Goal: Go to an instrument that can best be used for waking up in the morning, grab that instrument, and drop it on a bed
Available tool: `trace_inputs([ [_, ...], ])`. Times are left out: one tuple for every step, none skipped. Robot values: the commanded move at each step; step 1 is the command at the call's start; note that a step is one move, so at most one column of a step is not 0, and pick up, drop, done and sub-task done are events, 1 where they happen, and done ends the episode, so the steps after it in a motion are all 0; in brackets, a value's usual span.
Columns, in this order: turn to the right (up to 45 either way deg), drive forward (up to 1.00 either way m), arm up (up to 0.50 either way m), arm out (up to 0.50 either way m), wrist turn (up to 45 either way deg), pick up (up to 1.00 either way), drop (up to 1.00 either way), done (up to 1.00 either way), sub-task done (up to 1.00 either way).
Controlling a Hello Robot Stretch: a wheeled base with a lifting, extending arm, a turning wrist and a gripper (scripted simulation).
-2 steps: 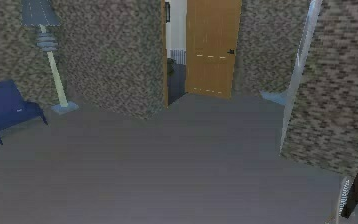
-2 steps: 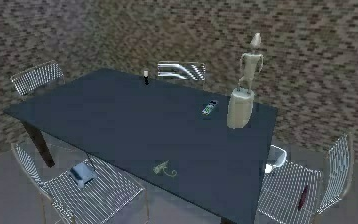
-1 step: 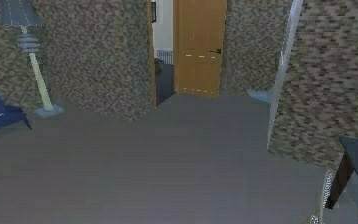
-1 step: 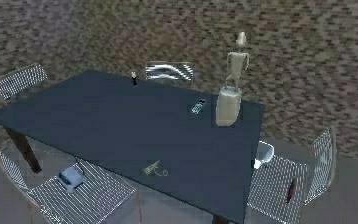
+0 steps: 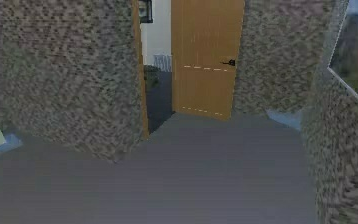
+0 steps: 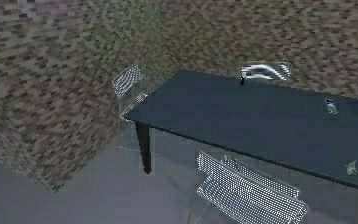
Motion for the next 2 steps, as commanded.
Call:
trace_inputs([
  [0.0, 1.0, 0.0, 0.0, 0.0, 0.0, 0.0, 0.0, 0.0],
  [0.0, 1.0, 0.0, 0.0, 0.0, 0.0, 0.0, 0.0, 0.0],
])
